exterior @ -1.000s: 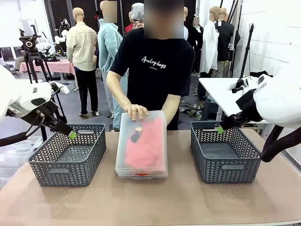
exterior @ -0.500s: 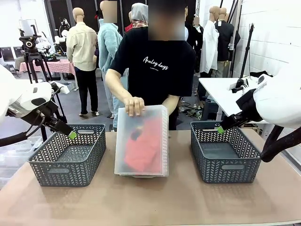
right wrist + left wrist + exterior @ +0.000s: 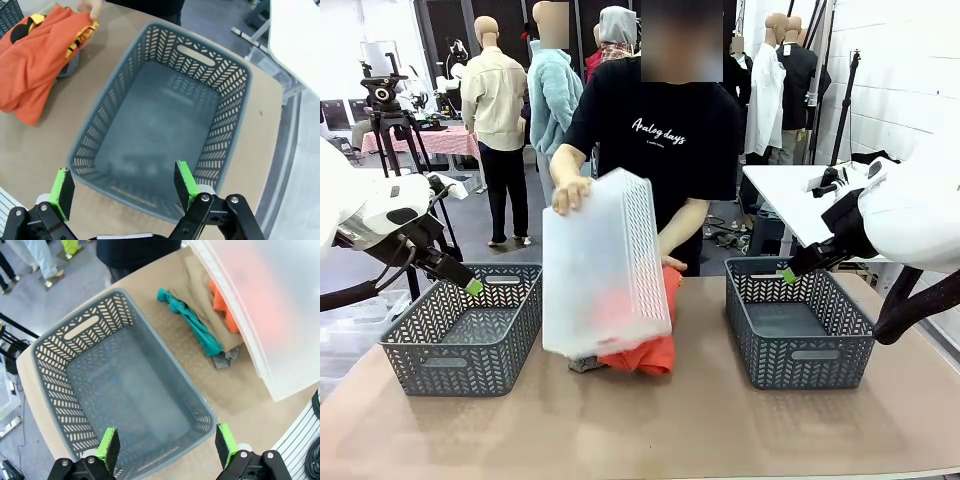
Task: Sort the tops and bottoms.
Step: Lift clothes from the center of the table with your left hand.
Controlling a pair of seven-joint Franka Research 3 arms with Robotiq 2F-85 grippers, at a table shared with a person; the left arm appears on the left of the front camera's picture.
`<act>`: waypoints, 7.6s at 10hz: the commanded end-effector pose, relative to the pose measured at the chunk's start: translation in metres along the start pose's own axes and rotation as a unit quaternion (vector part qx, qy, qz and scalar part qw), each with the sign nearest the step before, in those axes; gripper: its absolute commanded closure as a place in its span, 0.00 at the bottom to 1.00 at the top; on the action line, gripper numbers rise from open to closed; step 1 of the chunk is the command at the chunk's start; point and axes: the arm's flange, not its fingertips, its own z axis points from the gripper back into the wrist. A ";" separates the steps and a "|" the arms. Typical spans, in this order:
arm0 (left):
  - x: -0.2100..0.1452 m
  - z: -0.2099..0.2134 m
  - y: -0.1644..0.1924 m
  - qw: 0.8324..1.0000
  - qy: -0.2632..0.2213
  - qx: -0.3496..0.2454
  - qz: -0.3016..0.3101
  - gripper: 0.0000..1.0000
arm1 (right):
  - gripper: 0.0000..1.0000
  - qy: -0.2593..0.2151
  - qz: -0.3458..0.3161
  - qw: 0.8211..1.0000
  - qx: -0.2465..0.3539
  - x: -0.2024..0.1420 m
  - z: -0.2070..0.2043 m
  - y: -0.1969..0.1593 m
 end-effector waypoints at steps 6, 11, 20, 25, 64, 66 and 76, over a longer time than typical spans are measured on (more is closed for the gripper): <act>0.000 0.001 0.000 1.000 -0.003 -0.005 -0.001 0.00 | 0.00 -0.004 -0.004 1.000 0.004 0.000 -0.001 -0.001; 0.000 0.001 0.000 1.000 -0.003 -0.005 -0.001 0.00 | 0.00 -0.004 -0.004 1.000 0.004 0.000 -0.001 -0.001; 0.000 0.001 0.000 1.000 -0.003 -0.005 -0.001 0.00 | 0.00 -0.004 -0.004 1.000 0.004 0.000 -0.001 -0.001; 0.000 0.001 0.000 1.000 -0.003 -0.005 -0.001 0.00 | 0.00 -0.004 -0.004 1.000 0.004 0.000 -0.001 -0.001; 0.067 0.004 -0.033 0.999 0.010 0.015 -0.042 0.00 | 0.00 -0.004 -0.004 1.000 0.004 0.000 -0.001 -0.001; 0.122 -0.012 -0.079 0.997 0.026 -0.001 -0.079 0.00 | 0.00 -0.004 -0.004 1.000 0.004 0.000 -0.001 -0.001; 0.217 -0.190 -0.180 0.979 0.181 -0.012 -0.088 0.00 | 0.00 -0.004 -0.004 1.000 0.004 0.000 -0.001 -0.001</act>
